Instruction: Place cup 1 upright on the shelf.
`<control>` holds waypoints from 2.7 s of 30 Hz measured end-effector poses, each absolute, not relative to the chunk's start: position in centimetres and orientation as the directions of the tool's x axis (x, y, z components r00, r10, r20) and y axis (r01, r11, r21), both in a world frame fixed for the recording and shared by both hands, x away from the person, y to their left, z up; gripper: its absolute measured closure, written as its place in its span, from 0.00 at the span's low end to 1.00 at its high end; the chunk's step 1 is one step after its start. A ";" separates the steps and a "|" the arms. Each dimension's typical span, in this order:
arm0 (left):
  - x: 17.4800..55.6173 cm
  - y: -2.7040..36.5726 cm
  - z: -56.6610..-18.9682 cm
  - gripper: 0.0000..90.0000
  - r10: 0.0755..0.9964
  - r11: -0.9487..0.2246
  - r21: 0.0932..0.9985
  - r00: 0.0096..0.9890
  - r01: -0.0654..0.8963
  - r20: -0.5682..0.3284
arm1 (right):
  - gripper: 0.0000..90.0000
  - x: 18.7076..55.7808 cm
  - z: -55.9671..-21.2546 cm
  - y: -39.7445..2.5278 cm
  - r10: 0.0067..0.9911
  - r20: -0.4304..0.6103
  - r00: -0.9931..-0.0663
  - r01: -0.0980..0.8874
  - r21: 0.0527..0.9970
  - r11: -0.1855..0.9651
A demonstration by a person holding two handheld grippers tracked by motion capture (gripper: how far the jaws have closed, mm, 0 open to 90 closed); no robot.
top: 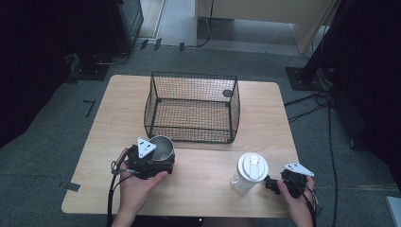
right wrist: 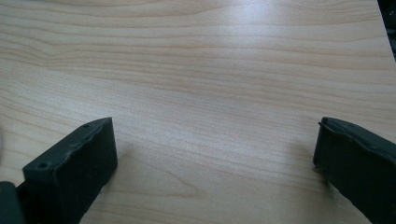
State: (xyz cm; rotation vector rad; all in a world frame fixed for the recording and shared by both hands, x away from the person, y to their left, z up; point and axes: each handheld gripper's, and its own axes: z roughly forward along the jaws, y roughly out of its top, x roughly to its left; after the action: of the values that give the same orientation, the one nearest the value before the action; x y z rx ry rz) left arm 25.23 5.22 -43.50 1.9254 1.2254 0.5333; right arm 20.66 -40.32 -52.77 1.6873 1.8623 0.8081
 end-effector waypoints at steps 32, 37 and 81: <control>25.9 5.6 -42.5 0.09 0.911 -0.222 0.826 0.412 0.518 -0.014 | 0.00 20.7 -52.8 -40.3 0.994 0.027 -0.110 0.699 0.713 0.058; 25.6 6.2 -41.0 0.09 0.910 -0.156 0.867 0.411 0.473 -0.060 | 0.00 20.7 -52.8 -40.3 0.994 0.027 -0.110 0.699 0.713 0.058; 30.1 4.6 -36.4 0.09 0.917 -0.046 0.999 0.396 -0.003 0.044 | 0.00 20.7 -52.8 -40.3 0.994 0.027 -0.110 0.698 0.713 0.058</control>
State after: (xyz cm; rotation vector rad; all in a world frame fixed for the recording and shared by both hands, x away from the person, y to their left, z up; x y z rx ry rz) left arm 30.11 4.61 -36.35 1.4125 0.8852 0.9321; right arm 20.67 -40.32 -52.77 1.6864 1.8619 0.8084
